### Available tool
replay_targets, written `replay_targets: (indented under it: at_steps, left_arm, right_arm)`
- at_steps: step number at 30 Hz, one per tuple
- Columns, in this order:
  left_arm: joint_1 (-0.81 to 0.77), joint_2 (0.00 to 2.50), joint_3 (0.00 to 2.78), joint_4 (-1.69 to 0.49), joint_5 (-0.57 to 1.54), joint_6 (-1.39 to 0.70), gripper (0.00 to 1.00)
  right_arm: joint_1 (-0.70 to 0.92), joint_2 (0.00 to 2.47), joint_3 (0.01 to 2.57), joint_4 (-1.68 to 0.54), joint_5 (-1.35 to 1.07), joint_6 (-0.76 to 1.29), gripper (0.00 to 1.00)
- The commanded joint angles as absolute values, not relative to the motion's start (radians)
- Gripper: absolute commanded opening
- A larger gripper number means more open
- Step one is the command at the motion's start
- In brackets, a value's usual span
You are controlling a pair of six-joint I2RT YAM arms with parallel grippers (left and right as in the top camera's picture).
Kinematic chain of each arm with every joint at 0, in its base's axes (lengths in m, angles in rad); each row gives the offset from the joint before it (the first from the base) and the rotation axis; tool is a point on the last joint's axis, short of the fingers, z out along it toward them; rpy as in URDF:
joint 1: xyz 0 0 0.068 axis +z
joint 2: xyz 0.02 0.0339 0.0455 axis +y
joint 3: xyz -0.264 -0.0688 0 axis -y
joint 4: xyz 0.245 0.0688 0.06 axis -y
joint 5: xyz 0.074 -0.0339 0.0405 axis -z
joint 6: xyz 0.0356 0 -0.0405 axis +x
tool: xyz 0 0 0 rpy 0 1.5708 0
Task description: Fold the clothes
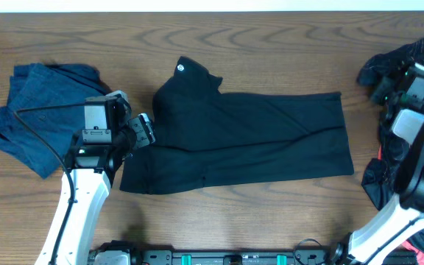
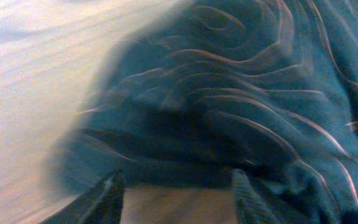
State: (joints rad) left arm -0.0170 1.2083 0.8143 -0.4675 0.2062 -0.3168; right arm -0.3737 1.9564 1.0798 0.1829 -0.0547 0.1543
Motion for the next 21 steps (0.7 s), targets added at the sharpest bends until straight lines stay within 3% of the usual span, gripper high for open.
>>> replay_targets:
  at_steps: [1, 7, 11, 21]
  left_arm:
    - [-0.018, 1.245, 0.875, -0.466, 0.201, -0.306, 0.71]
    - [-0.017, 1.404, 1.038, -0.466, 0.201, -0.277, 0.72]
    - [-0.018, 1.581, 1.19, -0.461, 0.219, -0.244, 0.72]
    - [-0.02, 2.001, 1.398, -0.195, 0.378, -0.226, 0.72]
  right_arm:
    - [-0.324, 1.779, 1.097, 0.118, -0.212, 0.114, 0.63]
    - [-0.28, 1.571, 1.097, -0.167, -0.282, 0.114, 0.88]
    - [-0.278, 1.52, 1.097, -0.324, -0.342, 0.117, 0.95]
    - [-0.254, 1.518, 1.097, -0.528, -0.37, 0.118, 0.92]
